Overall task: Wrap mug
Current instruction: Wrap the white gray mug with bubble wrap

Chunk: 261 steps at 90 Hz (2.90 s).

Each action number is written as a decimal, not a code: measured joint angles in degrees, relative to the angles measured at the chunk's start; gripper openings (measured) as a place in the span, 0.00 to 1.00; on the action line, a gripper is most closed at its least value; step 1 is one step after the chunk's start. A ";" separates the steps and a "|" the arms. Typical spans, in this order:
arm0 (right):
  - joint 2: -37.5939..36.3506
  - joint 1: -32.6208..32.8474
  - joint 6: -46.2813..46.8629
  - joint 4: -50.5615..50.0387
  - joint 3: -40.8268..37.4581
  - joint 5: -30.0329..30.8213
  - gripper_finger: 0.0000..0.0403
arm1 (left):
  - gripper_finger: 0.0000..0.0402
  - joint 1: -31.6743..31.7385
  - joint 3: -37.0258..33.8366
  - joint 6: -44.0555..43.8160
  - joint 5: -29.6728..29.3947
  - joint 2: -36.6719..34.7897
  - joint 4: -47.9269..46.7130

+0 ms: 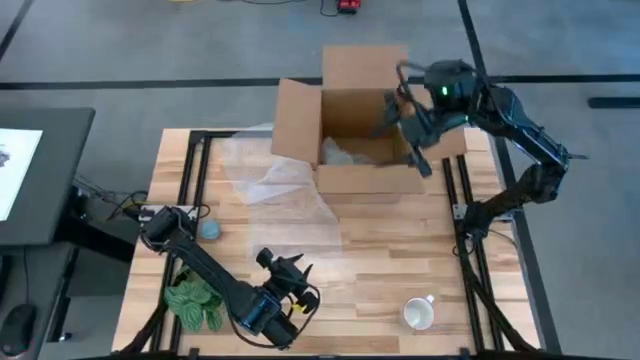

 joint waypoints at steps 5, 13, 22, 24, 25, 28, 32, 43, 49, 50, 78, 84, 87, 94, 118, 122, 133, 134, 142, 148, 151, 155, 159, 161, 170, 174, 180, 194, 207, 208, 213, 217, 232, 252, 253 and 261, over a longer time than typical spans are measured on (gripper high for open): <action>-0.50 4.37 -0.01 -0.12 0.00 3.43 0.62 | 0.35 0.18 0.00 0.00 0.00 0.00 -0.02; -1.01 11.24 1.40 -1.77 0.00 7.64 0.62 | 0.35 0.66 0.00 0.00 -0.05 0.00 -0.02; -1.23 18.64 4.67 -4.98 -0.02 8.74 0.62 | 0.35 1.68 0.00 -0.08 -0.07 0.00 0.02; -1.24 20.46 5.39 -5.95 -0.31 8.77 0.62 | 0.35 1.89 0.00 -0.09 -0.09 0.00 0.00; -1.28 21.31 5.75 -6.37 -0.58 8.82 0.62 | 0.35 2.00 0.00 -0.09 -0.08 0.00 0.02; -1.38 23.82 6.59 -7.81 -1.54 8.86 0.62 | 0.35 2.25 0.00 -0.08 -0.05 0.00 0.01; -1.71 27.33 7.22 -9.82 -3.19 8.80 0.62 | 0.35 2.48 0.00 -0.09 0.44 0.00 0.02; -2.99 36.48 11.59 -10.52 -10.57 8.84 0.62 | 0.35 2.51 0.00 -0.14 1.93 0.00 0.04; -4.53 40.76 15.86 -8.55 -15.42 9.54 0.62 | 0.35 2.17 0.00 -0.39 2.05 0.00 0.20; -4.81 41.55 16.66 -8.14 -16.26 9.93 0.62 | 0.35 2.10 0.00 -0.49 2.05 0.00 0.26; -11.79 60.63 44.71 7.84 -41.43 32.68 0.62 | 0.35 1.20 -0.44 -0.58 2.10 0.07 6.90; -12.55 64.11 51.52 11.95 -46.66 36.15 0.62 | 0.35 1.52 -2.33 -1.49 2.73 0.07 10.02; -12.76 65.71 54.59 13.50 -49.04 37.46 0.62 | 0.35 1.83 -3.27 -2.22 3.69 0.13 10.88; -12.94 69.49 62.14 14.15 -52.71 40.86 0.62 | 0.35 3.47 -5.31 -4.97 6.63 0.22 11.96; -12.78 75.20 79.38 1.37 -55.73 48.15 0.62 | 0.35 16.47 -11.71 5.33 29.90 0.07 15.61; -12.77 75.33 80.32 1.20 -55.74 49.48 0.62 | 0.35 18.32 -13.21 8.43 32.30 0.07 18.57; -12.56 75.91 80.49 2.59 -55.74 51.43 0.62 | 0.35 21.73 -16.91 9.94 38.89 0.09 23.22; -12.48 76.02 80.53 2.82 -55.74 51.50 0.62 | 0.35 21.87 -17.18 9.62 39.43 0.09 23.15; -11.99 76.93 80.59 3.83 -55.74 52.15 0.62 | 0.35 21.76 -19.39 7.75 42.33 0.09 23.55; -11.99 77.85 80.66 3.81 -55.74 52.44 0.62 | 0.35 20.21 -20.30 7.49 45.61 0.09 23.96; -12.01 78.24 80.66 3.91 -55.74 52.85 0.62 | 0.35 19.30 -20.46 7.23 46.76 0.09 23.81; -12.00 78.65 80.64 4.18 -55.74 53.85 0.62 | 0.35 18.10 -20.46 6.23 48.75 -0.02 24.16; -11.99 79.02 80.65 4.27 -55.74 54.83 0.62 | 0.35 16.76 -20.47 4.90 49.10 -0.02 25.66; -12.00 79.19 80.66 4.23 -55.74 55.25 0.62 | 0.35 16.11 -20.49 4.34 49.09 -0.04 27.02; -12.00 79.48 80.67 4.84 -55.74 55.56 0.62 | 0.35 13.19 -20.43 3.16 50.05 -0.02 39.03; -12.00 79.39 80.60 5.38 -55.74 55.60 0.62 | 0.35 12.02 -19.93 4.51 49.77 -0.15 44.02; -12.00 79.39 80.16 5.64 -55.74 55.64 0.62 | 0.35 10.55 -18.15 7.65 48.83 -0.68 49.51; -12.00 79.05 78.37 6.23 -55.74 56.97 0.62 | 0.35 8.03 -12.22 11.34 40.86 -2.72 44.04; -12.00 77.97 77.54 6.82 -55.74 59.66 0.62 | 0.35 7.58 -10.23 3.11 34.42 -2.88 29.22; -12.00 77.80 77.54 6.84 -55.74 59.77 0.62 | 0.35 7.65 -10.23 2.29 34.41 -2.86 28.21; -12.00 77.28 77.54 6.81 -55.74 59.84 0.62 | 0.35 8.03 -10.94 -1.55 35.50 -2.50 25.03; -12.00 77.02 77.54 6.86 -55.74 59.88 0.62 | 0.35 8.33 -11.81 -4.07 37.04 -1.95 23.81; -11.98 77.03 76.67 9.38 -57.31 59.93 0.62 | 0.35 7.72 -16.47 -8.28 42.56 -0.64 30.04; -11.96 77.08 76.02 13.23 -59.69 59.85 0.62 | 0.35 5.04 -18.02 -8.07 44.72 1.99 41.07; -11.96 77.08 76.01 13.50 -59.85 59.85 0.62 | 0.35 4.92 -17.99 -8.07 44.74 2.03 41.50; -11.97 77.08 76.05 14.76 -61.07 59.75 0.62 | 0.35 3.92 -18.01 -8.72 44.61 2.03 42.92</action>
